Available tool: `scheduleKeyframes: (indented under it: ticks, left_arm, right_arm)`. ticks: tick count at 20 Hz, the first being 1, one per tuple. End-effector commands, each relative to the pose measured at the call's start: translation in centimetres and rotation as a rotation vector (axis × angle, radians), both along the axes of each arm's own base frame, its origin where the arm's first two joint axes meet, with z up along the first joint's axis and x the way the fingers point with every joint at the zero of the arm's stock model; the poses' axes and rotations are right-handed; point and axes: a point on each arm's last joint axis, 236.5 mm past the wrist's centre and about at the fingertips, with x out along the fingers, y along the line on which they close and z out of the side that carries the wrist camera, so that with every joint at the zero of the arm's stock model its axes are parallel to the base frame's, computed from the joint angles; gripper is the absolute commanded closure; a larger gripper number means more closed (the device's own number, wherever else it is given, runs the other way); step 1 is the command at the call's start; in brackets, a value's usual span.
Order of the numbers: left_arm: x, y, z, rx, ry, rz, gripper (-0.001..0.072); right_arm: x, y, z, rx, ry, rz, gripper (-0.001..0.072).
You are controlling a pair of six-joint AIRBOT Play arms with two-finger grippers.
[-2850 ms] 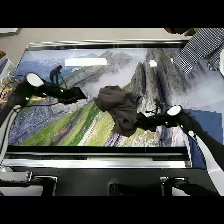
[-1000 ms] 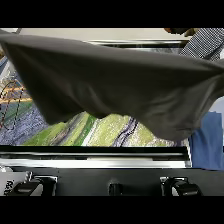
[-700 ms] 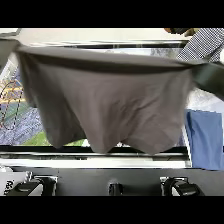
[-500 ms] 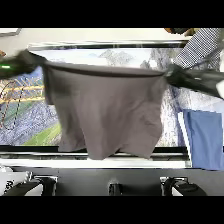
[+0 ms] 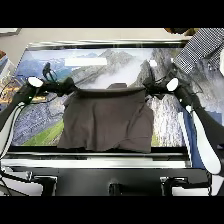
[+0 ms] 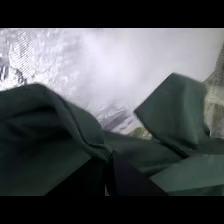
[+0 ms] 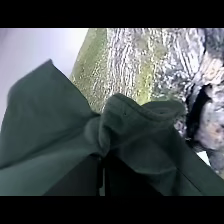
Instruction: Fold the clothes and pants, and hang the long-sleeved shirts on hangers.
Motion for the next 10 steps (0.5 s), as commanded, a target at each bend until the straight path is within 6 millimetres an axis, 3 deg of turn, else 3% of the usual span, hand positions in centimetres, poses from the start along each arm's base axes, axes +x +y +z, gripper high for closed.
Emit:
scheduleKeyframes:
  ticks: [1,3,4,7,10]
  left_arm:
    - [-0.1,-1.6,-1.9,-0.042,0.048,-0.01,0.0608]
    - [0.1,-1.4,0.4,-0.054,0.027,-0.03,0.0343]
    - [0.1,-0.9,2.0,-0.063,0.019,-0.05,0.0252]
    - [-1.4,2.3,7.4,-0.075,0.002,-0.108,0.0249]
    - [-5.5,6.1,9.7,-0.005,0.017,-0.198,0.0249]
  right_arm:
    - [0.1,1.1,-2.3,0.076,0.058,-0.03,0.0624]
    - [-1.3,0.8,-1.6,0.094,0.112,-0.009,0.0497]
    - [-2.1,-0.1,-0.6,0.094,0.133,0.004,0.0445]
    - [-5.1,-4.1,4.1,0.011,0.093,0.147,0.039]
    - [-9.2,-9.2,8.3,-0.091,0.054,0.249,0.0348]
